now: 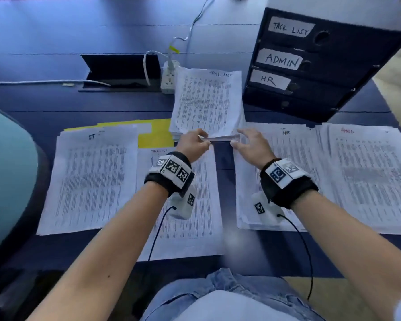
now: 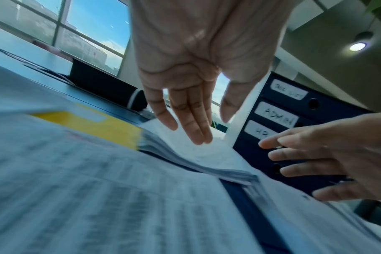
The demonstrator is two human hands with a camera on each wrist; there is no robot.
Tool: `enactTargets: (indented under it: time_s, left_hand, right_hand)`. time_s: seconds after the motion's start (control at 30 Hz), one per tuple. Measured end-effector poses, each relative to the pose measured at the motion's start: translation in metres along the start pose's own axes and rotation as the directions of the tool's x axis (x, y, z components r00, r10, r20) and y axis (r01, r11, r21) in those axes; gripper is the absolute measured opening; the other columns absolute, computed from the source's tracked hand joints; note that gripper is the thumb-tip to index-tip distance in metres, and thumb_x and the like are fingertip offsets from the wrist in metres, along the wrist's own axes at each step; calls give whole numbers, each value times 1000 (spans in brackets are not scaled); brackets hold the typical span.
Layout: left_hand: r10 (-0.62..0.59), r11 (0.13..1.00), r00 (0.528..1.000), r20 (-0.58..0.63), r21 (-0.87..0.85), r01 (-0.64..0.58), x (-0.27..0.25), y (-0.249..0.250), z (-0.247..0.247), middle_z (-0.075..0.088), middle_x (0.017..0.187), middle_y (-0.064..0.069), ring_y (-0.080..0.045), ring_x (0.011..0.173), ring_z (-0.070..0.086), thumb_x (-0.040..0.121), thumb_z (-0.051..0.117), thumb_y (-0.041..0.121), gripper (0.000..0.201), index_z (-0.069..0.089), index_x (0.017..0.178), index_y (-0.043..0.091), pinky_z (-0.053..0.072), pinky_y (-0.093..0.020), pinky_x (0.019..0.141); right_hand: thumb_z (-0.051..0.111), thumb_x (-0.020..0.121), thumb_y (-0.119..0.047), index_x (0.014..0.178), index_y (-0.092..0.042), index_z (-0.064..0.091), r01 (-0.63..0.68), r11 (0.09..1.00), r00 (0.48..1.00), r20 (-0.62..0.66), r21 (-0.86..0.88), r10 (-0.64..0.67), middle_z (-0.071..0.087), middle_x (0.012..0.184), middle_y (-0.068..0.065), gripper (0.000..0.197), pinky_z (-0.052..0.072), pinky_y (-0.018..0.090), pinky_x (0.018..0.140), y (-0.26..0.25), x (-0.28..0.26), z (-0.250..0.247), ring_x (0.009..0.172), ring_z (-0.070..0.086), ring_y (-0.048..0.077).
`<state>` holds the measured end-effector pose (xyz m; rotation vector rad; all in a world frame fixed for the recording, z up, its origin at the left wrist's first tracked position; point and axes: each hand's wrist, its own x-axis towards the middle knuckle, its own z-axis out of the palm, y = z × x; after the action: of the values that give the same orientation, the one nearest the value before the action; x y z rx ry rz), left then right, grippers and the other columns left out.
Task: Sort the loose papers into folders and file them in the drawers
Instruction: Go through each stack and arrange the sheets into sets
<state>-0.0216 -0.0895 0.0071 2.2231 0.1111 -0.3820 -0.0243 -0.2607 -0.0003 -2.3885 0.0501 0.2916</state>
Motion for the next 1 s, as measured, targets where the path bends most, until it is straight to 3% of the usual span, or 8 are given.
enactTargets:
  time_s: [0.17,0.33,0.43,0.53,0.67,0.87,0.93,1.0]
  left_hand:
    - [-87,976,992,-91,191,103,5,-67,-53,60,113,-12,-27,110,55,87,56,10,35,53,121,6,42,-27,91]
    - [-126,810,985,121,586,31,0,-103,-67,5,154,-8,-28,143,5,64,80,45,119,1,148,16,10,-50,114]
    - [-126,747,962,240,661,-67,-4,-117,-66,-7,156,-7,-27,144,-6,60,80,49,134,-17,146,14,-2,-53,113]
    - [-75,682,966,246,720,-131,0,-122,-65,9,152,-9,-29,141,8,57,79,55,133,-7,147,9,7,-55,113]
    - [-4,626,970,244,757,-188,3,-121,-67,21,144,-11,-30,136,19,56,78,58,119,15,144,9,14,-54,112]
    - [80,634,957,278,727,-264,-1,-122,-67,18,151,-8,-29,139,20,63,77,52,112,14,145,10,7,-54,113]
    - [143,661,950,279,687,-301,-3,-122,-67,27,148,-6,-25,136,29,70,74,46,95,22,142,12,8,-52,114]
    - [214,736,952,217,605,-303,-3,-123,-70,46,137,-2,-20,127,41,84,63,36,58,38,132,15,10,-49,114]
  right_hand:
    - [59,89,-26,136,-13,44,23,999,996,87,-31,-20,39,143,8,51,31,34,107,-39,-10,59,131,37,25]
    - [72,79,-29,138,-18,40,-62,995,984,162,-83,75,39,143,11,68,29,38,109,-48,-17,100,132,34,26]
    - [78,71,-35,141,-26,34,-75,964,968,213,-255,132,30,147,4,83,27,47,109,-54,-27,118,135,24,26]
    - [76,70,-40,139,-31,33,-50,904,974,178,-424,138,23,148,3,81,25,48,107,-58,-34,132,134,21,26]
    - [75,70,-41,143,-32,22,-68,893,982,130,-445,140,18,150,3,91,25,49,107,-62,-37,137,136,20,27]
    - [79,66,-44,148,-28,-2,-25,832,992,88,-554,88,2,154,4,116,18,51,110,-70,-36,134,141,6,28]
    - [80,63,-44,147,-27,-13,21,803,990,122,-595,65,-10,155,3,127,8,54,112,-76,-31,131,143,-5,29]
    - [81,62,-44,145,-27,-21,60,776,985,163,-628,55,-19,155,3,133,-4,58,110,-81,-27,129,142,-16,30]
